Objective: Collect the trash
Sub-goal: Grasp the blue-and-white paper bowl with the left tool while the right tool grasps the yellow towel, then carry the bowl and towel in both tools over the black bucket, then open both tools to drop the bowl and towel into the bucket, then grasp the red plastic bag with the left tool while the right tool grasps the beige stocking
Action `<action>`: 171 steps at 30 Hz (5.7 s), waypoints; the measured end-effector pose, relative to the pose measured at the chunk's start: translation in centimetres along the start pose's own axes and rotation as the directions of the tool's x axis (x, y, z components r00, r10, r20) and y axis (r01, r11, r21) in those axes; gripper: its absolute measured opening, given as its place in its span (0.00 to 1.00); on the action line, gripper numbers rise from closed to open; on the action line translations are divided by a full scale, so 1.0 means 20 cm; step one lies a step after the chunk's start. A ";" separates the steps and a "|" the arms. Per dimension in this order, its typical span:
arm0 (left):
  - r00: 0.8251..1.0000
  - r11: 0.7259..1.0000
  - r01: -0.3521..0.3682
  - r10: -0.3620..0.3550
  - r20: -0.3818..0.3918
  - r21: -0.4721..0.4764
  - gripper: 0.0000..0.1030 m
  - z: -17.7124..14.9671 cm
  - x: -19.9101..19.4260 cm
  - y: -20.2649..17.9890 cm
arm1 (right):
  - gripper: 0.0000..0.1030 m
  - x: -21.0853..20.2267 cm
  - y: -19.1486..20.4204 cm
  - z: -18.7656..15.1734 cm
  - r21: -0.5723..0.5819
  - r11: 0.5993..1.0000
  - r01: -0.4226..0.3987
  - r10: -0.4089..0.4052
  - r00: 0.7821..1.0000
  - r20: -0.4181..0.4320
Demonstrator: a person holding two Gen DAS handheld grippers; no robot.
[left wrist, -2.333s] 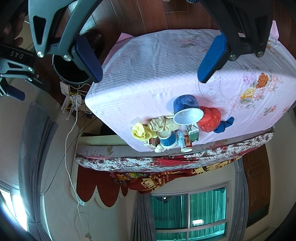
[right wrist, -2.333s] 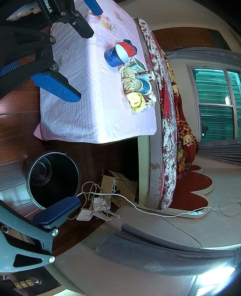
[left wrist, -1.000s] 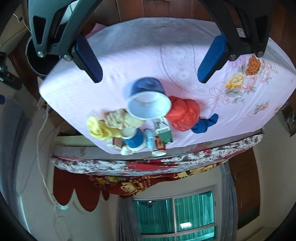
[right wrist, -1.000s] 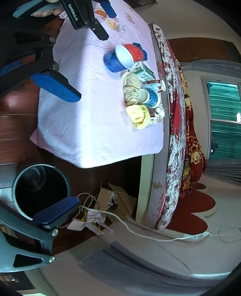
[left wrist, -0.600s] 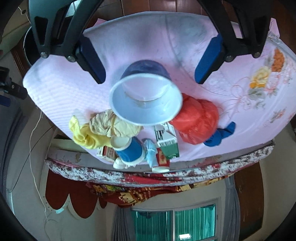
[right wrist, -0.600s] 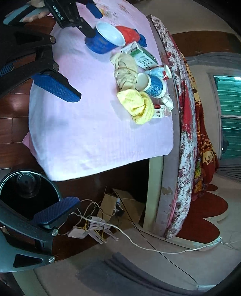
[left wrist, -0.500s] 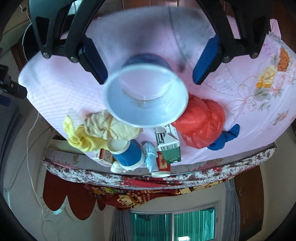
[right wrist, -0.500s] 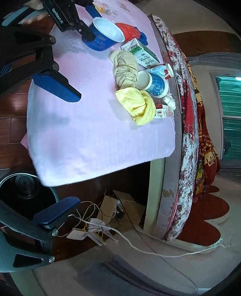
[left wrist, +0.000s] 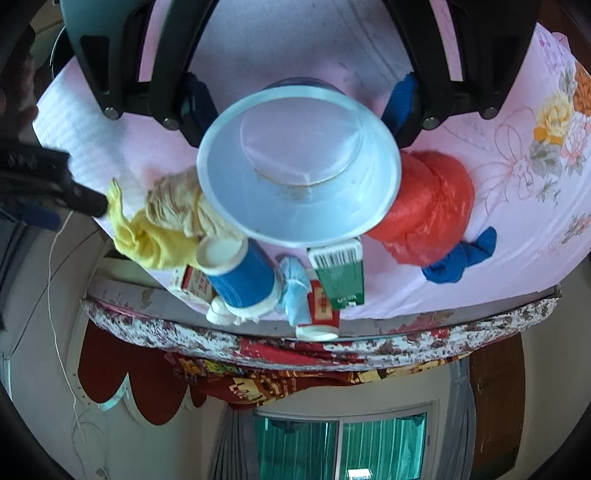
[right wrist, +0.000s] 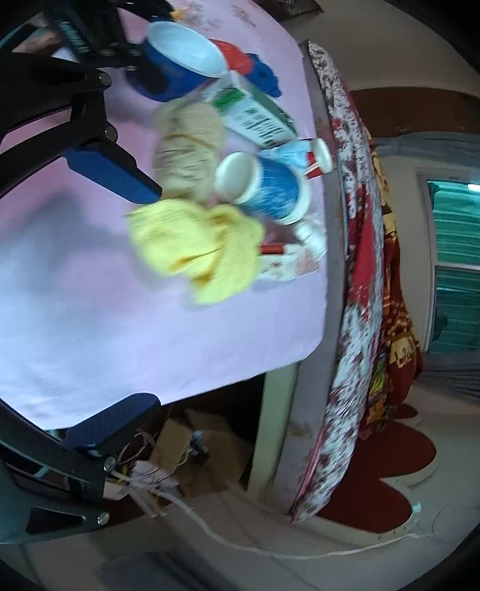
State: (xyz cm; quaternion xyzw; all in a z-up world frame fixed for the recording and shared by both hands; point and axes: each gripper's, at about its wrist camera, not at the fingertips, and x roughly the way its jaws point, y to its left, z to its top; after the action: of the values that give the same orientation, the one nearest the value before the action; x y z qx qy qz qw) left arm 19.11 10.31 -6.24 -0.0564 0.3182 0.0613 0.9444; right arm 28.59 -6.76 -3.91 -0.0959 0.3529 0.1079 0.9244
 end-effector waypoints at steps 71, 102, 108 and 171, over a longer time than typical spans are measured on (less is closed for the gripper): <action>0.895 0.807 0.445 -0.422 -0.147 0.388 0.74 -0.39 -0.42 -1.36 | 0.38 -0.79 -1.31 -0.99 0.285 0.954 0.097 -0.071 0.992 -0.101; 0.770 0.721 0.605 -0.422 -0.479 0.337 0.99 -0.70 0.05 -1.61 | 0.81 -0.34 -1.36 -1.28 0.241 0.968 0.062 0.019 0.947 -0.321; 0.784 0.740 0.584 -0.407 -0.469 0.333 0.99 -0.72 0.06 -1.58 | 0.83 -0.39 -1.48 -1.22 0.360 0.930 0.075 0.027 0.962 -0.272; 0.997 0.996 -0.075 0.075 -0.004 0.051 0.99 0.09 -0.22 0.17 | 1.00 -0.36 0.01 -0.12 -0.048 0.981 -0.190 0.191 0.982 0.000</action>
State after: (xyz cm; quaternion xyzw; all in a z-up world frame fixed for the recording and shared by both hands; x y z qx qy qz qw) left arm 16.25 13.65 -2.42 -0.0206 0.3241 0.0886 0.9416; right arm 21.81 -8.12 -0.92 -0.0835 0.3557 0.2045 0.9081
